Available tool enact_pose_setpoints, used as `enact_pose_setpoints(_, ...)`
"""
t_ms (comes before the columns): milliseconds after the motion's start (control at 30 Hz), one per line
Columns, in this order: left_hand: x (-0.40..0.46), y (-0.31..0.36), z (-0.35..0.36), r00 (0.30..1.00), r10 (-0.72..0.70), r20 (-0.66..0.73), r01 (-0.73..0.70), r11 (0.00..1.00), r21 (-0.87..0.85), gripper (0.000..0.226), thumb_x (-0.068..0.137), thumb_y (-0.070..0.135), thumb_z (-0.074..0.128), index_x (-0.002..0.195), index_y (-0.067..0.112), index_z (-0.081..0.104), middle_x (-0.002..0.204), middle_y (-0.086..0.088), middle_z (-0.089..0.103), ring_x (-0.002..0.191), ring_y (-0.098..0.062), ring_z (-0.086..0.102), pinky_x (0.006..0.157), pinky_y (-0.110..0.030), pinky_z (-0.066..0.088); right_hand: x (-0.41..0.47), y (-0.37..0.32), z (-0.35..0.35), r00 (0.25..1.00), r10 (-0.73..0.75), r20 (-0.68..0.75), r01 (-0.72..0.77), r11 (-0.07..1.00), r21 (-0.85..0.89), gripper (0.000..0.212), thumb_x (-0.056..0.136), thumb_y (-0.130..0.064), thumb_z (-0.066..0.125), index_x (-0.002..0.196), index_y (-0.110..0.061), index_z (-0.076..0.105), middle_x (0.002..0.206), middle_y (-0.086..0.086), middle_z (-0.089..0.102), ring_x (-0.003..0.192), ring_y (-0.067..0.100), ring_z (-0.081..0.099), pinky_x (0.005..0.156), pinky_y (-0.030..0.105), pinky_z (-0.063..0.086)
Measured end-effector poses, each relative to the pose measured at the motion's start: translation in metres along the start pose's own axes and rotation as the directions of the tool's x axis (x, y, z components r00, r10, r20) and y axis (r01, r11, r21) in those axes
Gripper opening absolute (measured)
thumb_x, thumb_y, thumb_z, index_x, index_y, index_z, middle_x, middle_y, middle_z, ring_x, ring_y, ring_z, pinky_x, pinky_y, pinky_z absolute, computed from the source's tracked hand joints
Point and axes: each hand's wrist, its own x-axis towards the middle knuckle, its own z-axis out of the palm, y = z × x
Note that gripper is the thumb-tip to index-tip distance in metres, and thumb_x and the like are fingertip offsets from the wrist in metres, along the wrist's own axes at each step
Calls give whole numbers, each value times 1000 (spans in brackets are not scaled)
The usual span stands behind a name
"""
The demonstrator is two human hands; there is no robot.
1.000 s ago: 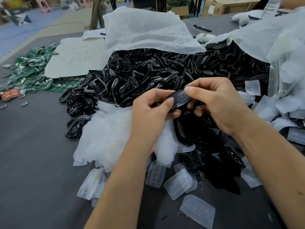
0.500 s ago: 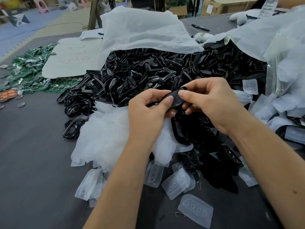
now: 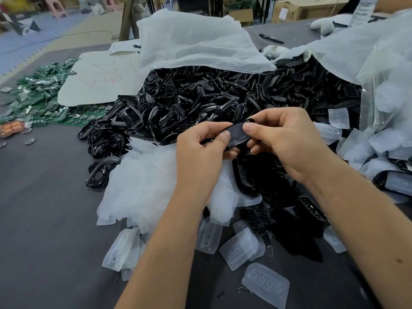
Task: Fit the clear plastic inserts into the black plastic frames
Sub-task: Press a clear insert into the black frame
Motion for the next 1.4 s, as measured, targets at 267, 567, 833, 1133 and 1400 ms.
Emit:
enact_pose_setpoints(267,-2,-1,0,999,-26,48,19,991,136,6,96,10,74,99,5,74,74,-9,77,58,-20,72,56,-26,57,1,2,-4,999,-19,-40,18,999,-36,6,92,-6,77,86,-5,75,65,3,70,56,13,67,52,22,56)
enact_pose_setpoints(567,-1,2,2,990,-124,74,116,988,106,15,103,-3,56,103,6,68,70,-9,75,54,-20,69,52,-23,54,2,5,-6,996,-58,-75,40,975,-217,7,91,-9,80,85,-9,75,63,7,72,49,16,66,45,23,52)
enact_pose_setpoints(833,-3,2,2,995,-30,94,15,987,163,4,101,14,67,99,14,70,72,-9,75,55,-21,69,51,-26,53,-1,-3,-6,996,-85,23,88,974,-208,8,91,-5,78,85,-8,74,63,6,72,47,14,64,43,23,51)
enact_pose_setpoints(1133,-1,-1,-1,996,-31,82,17,988,156,11,102,4,63,101,6,73,67,-10,72,52,-18,64,51,-24,50,-1,-9,-7,999,14,30,-11,997,-81,29,109,-22,53,101,-2,73,69,6,71,53,21,65,44,26,53)
enact_pose_setpoints(1400,-1,0,-1,993,-18,117,2,991,131,16,102,2,61,99,9,75,68,-11,72,53,-18,65,51,-23,51,-3,-6,-8,996,-44,79,59,978,-202,7,97,-7,71,93,-6,76,74,11,74,58,20,69,49,28,55)
